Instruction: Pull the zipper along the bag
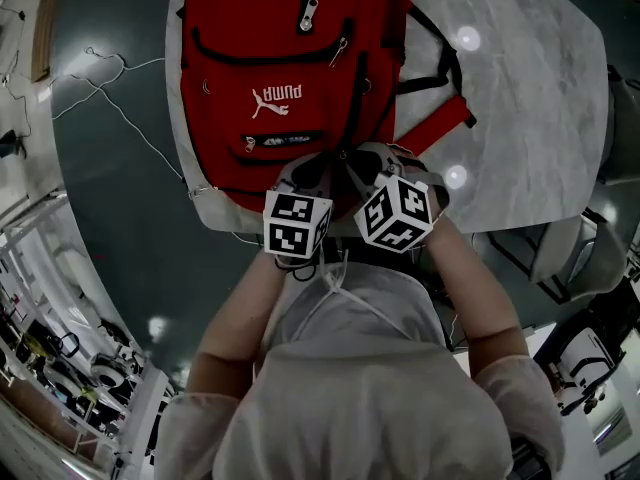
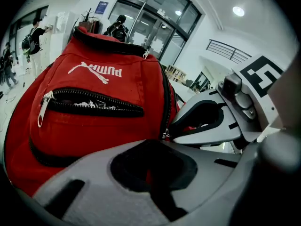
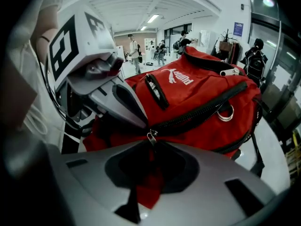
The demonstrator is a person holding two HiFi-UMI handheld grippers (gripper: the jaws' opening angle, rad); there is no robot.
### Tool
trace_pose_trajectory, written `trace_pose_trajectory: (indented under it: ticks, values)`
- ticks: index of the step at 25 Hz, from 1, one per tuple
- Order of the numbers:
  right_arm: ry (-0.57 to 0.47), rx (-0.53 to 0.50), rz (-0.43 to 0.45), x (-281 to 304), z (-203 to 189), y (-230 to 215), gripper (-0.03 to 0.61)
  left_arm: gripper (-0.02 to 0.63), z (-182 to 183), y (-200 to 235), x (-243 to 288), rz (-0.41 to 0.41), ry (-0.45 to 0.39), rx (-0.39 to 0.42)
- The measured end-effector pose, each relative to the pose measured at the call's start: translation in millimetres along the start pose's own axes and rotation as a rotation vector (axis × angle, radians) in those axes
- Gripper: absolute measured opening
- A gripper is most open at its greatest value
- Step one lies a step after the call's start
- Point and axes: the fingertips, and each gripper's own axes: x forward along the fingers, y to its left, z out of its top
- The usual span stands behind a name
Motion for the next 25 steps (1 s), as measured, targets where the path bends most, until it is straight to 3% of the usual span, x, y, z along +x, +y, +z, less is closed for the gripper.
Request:
trace_pose_trajectory:
  ticks: [4, 9, 25]
  values:
    - [0.001, 0.026, 0.044, -4, 2, -5, 0.031, 0.020, 0, 0, 2, 0.005, 0.002, 0.025]
    - [0.049, -0.031, 0.078, -6, 0, -4, 0.028, 0.020, -1, 0, 4, 0.007, 0.009, 0.027]
    - [0.089, -0.082, -0.035, -18, 2, -34, 0.026, 0.019, -1, 4, 7, -0.004, 0.032, 0.007]
